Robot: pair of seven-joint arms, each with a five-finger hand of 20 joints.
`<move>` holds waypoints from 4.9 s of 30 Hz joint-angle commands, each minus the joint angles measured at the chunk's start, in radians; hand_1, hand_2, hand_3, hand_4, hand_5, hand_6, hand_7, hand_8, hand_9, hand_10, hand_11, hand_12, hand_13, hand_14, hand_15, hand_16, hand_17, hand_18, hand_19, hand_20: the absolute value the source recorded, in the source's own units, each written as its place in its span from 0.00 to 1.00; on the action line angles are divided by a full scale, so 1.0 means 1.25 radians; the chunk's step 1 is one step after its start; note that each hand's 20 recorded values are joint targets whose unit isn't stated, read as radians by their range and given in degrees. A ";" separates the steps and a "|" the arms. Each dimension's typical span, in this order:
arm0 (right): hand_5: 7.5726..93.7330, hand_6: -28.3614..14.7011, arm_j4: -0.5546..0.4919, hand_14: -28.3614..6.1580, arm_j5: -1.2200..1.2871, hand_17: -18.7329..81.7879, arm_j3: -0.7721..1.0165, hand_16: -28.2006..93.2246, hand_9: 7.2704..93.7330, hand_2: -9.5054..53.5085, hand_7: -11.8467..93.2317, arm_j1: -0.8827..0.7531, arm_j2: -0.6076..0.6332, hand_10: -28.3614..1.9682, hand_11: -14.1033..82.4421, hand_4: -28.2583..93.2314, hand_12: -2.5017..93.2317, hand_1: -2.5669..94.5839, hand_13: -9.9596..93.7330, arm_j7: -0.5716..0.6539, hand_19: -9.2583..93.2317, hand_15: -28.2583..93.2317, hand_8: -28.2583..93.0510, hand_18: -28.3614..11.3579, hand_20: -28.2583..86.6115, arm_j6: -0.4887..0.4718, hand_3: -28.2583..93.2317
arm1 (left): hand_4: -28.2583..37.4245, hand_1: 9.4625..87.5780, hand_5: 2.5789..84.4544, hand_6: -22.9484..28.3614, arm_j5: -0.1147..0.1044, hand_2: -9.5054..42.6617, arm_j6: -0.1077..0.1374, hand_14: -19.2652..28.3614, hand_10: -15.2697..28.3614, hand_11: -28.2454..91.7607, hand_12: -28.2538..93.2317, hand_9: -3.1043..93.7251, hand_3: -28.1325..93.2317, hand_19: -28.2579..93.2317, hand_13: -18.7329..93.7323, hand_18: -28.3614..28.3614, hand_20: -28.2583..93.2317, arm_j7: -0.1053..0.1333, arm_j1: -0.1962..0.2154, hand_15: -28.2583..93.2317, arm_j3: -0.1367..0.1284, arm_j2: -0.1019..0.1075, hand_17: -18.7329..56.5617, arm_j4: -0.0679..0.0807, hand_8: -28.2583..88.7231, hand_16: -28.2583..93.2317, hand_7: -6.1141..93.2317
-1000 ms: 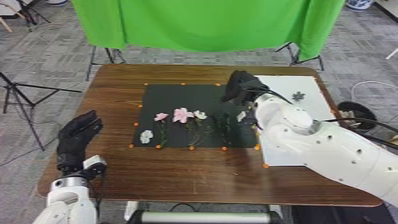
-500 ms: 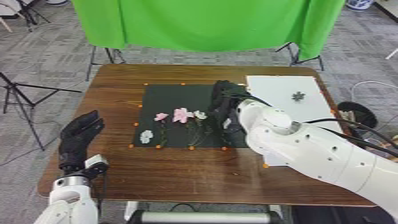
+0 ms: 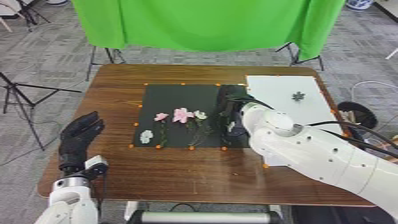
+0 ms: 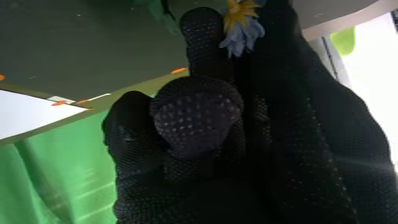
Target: Arrange flowers
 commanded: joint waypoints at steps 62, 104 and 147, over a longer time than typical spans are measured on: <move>0.25 0.54 0.113 0.48 -0.122 0.64 0.191 0.44 0.31 0.00 0.14 -0.042 0.185 0.09 0.17 0.02 0.17 0.27 0.80 0.193 0.96 0.75 0.21 0.17 0.67 -0.248 0.71 | 0.30 0.71 0.57 0.46 -0.001 0.13 -0.005 0.64 0.60 0.45 0.33 0.44 0.76 0.36 0.53 0.68 0.55 0.023 0.017 0.40 -0.009 -0.004 0.63 -0.003 0.14 0.22 0.35; 0.46 0.52 0.164 0.66 -0.097 0.75 0.107 0.46 0.58 0.00 0.20 -0.043 0.143 0.29 0.22 0.07 0.18 0.38 0.90 0.175 1.00 0.74 0.18 0.31 0.67 -0.046 0.76 | 0.30 0.66 0.57 0.45 -0.001 0.12 -0.019 0.65 0.60 0.46 0.32 0.44 0.78 0.36 0.52 0.69 0.55 -0.007 0.006 0.42 -0.006 -0.008 0.59 0.000 0.13 0.22 0.36; 0.80 0.62 -0.214 0.75 0.217 0.82 0.297 0.50 0.97 0.00 0.36 -0.285 0.202 0.57 0.30 0.09 0.41 0.69 0.97 0.047 1.00 0.72 0.29 0.40 0.68 0.069 0.70 | 0.29 0.64 0.58 0.45 0.001 0.11 -0.018 0.65 0.59 0.46 0.32 0.45 0.78 0.38 0.52 0.69 0.52 -0.009 0.011 0.42 -0.012 -0.011 0.56 -0.003 0.15 0.22 0.36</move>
